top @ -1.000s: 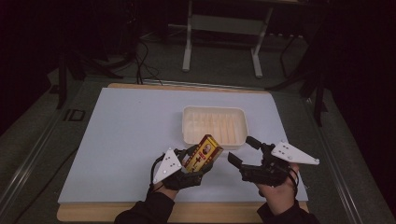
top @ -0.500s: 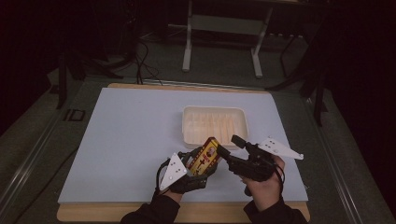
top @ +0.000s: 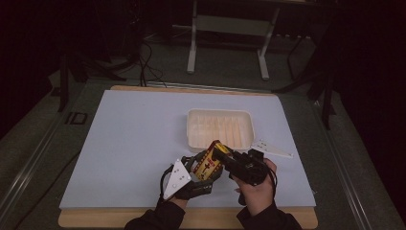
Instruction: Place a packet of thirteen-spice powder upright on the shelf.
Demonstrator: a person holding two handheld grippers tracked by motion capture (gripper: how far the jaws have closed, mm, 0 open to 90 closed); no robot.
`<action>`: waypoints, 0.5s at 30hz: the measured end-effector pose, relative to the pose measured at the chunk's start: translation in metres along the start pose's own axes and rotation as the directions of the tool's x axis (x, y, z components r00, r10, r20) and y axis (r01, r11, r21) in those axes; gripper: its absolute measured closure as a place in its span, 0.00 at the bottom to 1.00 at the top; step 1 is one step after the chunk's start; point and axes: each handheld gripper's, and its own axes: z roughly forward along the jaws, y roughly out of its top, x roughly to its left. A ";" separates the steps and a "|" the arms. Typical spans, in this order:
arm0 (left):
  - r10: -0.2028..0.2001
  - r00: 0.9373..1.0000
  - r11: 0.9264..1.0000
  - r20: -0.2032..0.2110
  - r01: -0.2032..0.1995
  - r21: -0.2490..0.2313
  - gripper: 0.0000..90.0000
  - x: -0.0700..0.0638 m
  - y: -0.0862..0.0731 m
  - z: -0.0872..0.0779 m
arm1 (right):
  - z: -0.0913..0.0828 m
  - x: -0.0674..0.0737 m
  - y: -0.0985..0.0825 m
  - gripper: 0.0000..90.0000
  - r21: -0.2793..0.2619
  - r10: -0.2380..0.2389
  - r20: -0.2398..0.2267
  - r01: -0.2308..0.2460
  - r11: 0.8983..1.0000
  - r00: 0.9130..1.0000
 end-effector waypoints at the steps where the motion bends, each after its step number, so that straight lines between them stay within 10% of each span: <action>1: -0.002 1.000 1.000 -0.006 0.002 -0.002 0.37 0.000 0.000 0.000 | 0.001 0.000 0.000 0.74 0.001 0.013 -0.004 -0.013 1.000 1.000; 15: -0.042 0.996 0.998 -0.075 0.045 0.048 0.19 0.004 0.008 -0.001 | 0.005 0.012 0.011 0.76 -0.020 -0.072 0.040 0.073 0.997 0.997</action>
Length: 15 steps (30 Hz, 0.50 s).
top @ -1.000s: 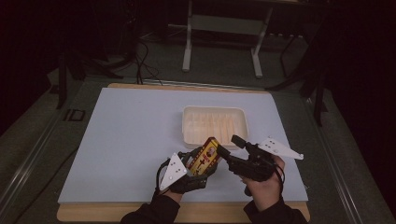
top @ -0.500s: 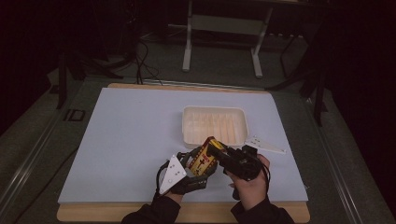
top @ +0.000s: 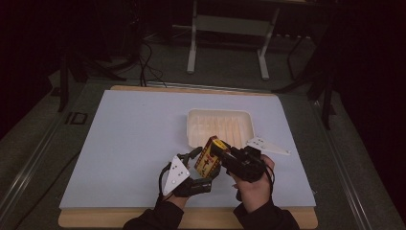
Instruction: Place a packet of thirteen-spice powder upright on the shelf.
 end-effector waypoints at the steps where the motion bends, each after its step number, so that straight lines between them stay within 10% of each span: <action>1: -0.012 1.000 1.000 0.014 0.012 0.003 0.19 0.001 0.001 0.000 | 0.000 -0.001 0.002 0.75 -0.004 -0.003 0.003 0.003 1.000 1.000; 10: 0.005 1.000 1.000 0.019 -0.006 0.022 0.16 0.001 0.007 -0.008 | -0.006 -0.006 0.023 0.75 -0.063 -0.066 0.066 0.070 0.996 0.996; 15: -0.051 0.999 0.995 0.019 0.049 0.088 0.03 0.008 0.007 -0.018 | -0.010 -0.018 0.042 0.75 -0.114 -0.125 0.176 0.146 0.983 0.976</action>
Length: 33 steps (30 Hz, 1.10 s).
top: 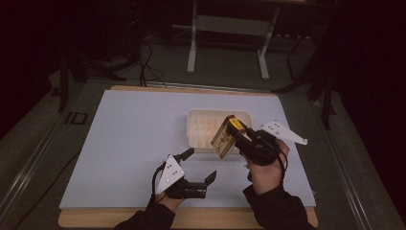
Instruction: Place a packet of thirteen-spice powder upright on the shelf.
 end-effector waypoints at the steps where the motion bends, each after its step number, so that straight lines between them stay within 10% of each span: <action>1: 0.003 1.000 1.000 -0.006 -0.003 0.014 0.03 0.002 -0.001 -0.002 | 0.000 -0.002 0.002 0.75 -0.009 -0.010 0.020 0.010 1.000 1.000; 11: 0.024 0.996 0.999 -0.085 -0.020 0.048 0.02 0.017 -0.017 -0.019 | 0.014 -0.029 0.016 0.75 -0.063 -0.080 0.207 0.095 0.993 0.975; 24: 0.036 0.993 0.999 -0.112 -0.032 0.044 0.02 0.020 -0.020 -0.021 | 0.041 -0.068 0.009 0.75 -0.075 -0.064 0.408 0.103 0.992 0.911; 33: 0.025 0.993 0.999 -0.116 -0.021 0.037 0.02 0.020 -0.022 -0.019 | 0.064 -0.084 -0.020 0.75 -0.031 -0.038 0.443 0.057 0.998 0.896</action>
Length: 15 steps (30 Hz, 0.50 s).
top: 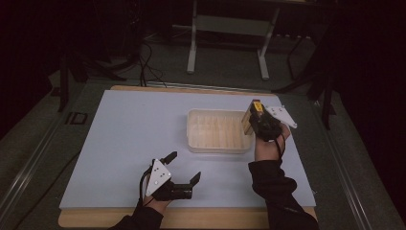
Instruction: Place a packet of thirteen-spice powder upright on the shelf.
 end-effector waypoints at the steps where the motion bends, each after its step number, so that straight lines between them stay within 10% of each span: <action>1: -0.004 1.000 1.000 -0.002 0.004 0.001 0.02 0.000 0.000 0.000 | 0.002 0.000 -0.004 0.75 0.004 -0.005 0.009 0.005 1.000 1.000; 15: -0.014 1.000 1.000 -0.002 0.014 -0.003 0.03 0.002 -0.002 -0.001 | 0.032 0.001 -0.039 0.75 0.047 -0.025 0.069 0.022 0.999 0.997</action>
